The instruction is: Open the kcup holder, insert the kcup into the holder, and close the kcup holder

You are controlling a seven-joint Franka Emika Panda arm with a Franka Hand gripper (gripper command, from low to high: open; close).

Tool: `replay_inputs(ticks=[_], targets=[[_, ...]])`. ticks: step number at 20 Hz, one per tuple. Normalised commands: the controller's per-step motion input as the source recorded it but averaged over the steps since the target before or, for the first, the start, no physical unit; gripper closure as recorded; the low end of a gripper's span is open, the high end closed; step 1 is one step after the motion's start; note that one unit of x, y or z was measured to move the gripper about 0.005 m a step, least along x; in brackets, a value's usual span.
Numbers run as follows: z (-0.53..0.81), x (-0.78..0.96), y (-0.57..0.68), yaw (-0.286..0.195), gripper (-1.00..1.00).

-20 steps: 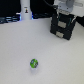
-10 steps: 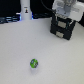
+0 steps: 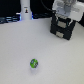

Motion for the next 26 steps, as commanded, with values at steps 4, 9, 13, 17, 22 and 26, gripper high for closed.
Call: replay_inputs(ticks=[4,9,13,17,22,26], targets=[[0.1,0.58,0.04,-0.032,1.0],[0.16,0.82,0.06,-0.04,1.0],[0.21,0.9,0.02,-0.058,1.0],[0.19,0.83,0.06,-0.048,1.0],[0.19,0.84,0.03,-0.065,1.0],[0.2,0.78,0.06,-0.052,1.0]])
